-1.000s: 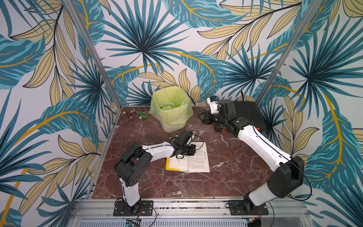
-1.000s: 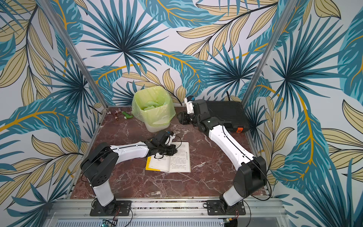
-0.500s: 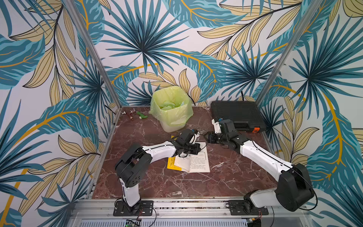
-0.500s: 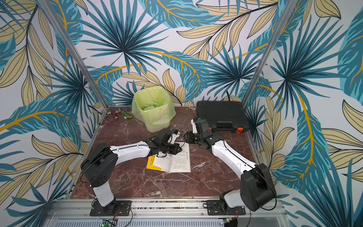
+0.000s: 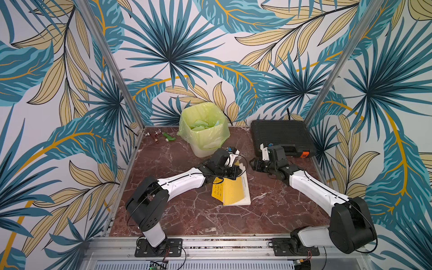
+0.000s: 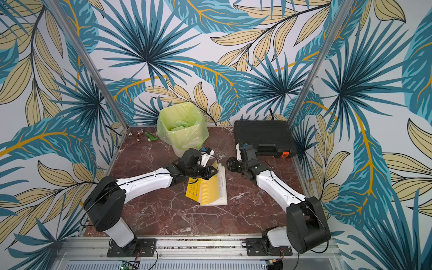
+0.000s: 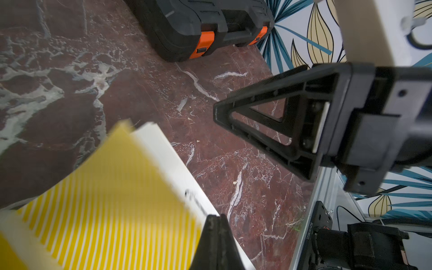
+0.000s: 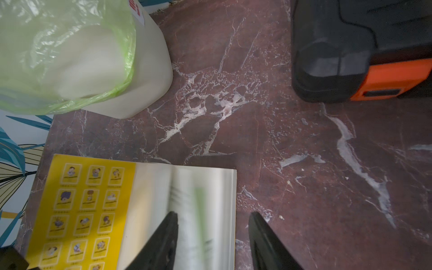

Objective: Peel off the used sticky note
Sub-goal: Close the book at the center of the board, then reset both arms

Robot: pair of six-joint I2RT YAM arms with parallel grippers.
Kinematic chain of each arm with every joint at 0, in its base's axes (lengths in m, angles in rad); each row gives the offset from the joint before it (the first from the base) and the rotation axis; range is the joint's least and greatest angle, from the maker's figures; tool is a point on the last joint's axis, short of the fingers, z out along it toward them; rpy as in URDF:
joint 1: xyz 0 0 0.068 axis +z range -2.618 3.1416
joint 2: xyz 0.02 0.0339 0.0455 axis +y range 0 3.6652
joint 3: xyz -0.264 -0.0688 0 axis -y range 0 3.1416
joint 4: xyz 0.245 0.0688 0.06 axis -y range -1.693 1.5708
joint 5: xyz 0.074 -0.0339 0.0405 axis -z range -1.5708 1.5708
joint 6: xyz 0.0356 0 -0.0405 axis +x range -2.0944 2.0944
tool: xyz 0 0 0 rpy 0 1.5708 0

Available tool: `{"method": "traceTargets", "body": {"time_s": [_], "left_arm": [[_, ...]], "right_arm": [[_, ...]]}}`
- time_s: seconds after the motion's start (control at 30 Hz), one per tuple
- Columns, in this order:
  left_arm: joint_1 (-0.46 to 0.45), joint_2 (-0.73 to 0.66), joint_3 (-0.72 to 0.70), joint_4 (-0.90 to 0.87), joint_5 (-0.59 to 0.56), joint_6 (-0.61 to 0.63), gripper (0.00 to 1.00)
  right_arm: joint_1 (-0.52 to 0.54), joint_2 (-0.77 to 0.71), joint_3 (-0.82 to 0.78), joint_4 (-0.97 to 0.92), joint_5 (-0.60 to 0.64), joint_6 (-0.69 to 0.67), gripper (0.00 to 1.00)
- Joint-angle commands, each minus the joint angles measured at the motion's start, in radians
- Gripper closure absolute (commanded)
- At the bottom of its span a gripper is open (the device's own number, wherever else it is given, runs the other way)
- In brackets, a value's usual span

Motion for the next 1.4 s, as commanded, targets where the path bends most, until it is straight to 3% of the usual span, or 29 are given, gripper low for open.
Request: {"method": "traceTargets", "body": {"time_s": [0.0,0.17,0.3,0.57,0.77,1.1,1.37], "left_arm": [[-0.004,-0.031,0.021,0.017,0.003,0.020,0.96],[-0.004,-0.076,0.019,-0.004,-0.021,0.062,0.95],[0.010,-0.173,-0.006,-0.058,-0.119,0.153,0.90],[0.131,-0.340,-0.095,-0.131,-0.213,0.244,0.85],[0.237,-0.415,-0.222,-0.094,-0.398,0.300,0.77],[0.477,-0.575,-0.502,0.225,-0.614,0.425,0.03],[0.573,-0.422,-0.637,0.562,-0.619,0.550,0.00]], "right_arm": [[-0.013,-0.024,-0.029,0.023,-0.003,-0.001,0.48],[-0.039,-0.030,-0.045,0.030,-0.003,-0.012,0.46],[-0.086,-0.047,-0.065,0.043,0.006,-0.037,0.42],[-0.194,-0.080,-0.085,0.042,0.024,-0.100,0.38],[-0.231,-0.113,-0.145,0.098,0.142,-0.184,0.30],[-0.292,-0.064,-0.235,0.309,0.299,-0.282,0.07],[-0.313,0.046,-0.256,0.518,0.379,-0.330,0.01]]}}
